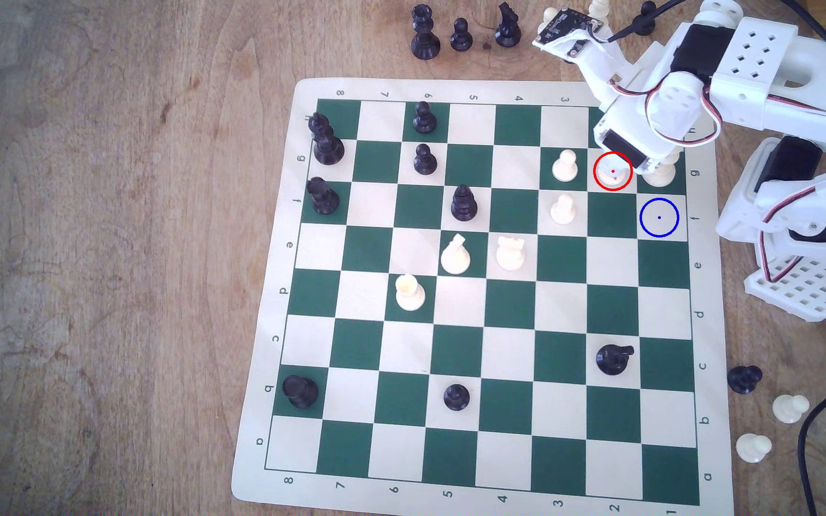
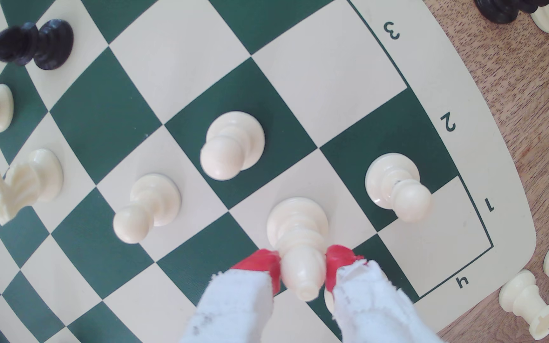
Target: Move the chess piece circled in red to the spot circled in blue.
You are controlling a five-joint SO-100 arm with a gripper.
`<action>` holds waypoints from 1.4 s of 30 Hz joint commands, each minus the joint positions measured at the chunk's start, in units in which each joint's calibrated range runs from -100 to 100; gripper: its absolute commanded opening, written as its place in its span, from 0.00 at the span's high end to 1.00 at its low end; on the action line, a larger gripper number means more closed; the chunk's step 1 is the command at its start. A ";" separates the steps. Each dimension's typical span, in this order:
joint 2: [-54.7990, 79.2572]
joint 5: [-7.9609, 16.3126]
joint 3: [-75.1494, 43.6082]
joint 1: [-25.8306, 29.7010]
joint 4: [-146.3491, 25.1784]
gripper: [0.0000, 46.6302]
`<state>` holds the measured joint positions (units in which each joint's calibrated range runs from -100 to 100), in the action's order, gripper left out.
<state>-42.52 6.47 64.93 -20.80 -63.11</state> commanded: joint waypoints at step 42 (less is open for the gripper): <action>-27.43 -3.96 11.95 11.06 -17.65 0.99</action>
<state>-69.42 2.66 77.59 -9.66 -80.64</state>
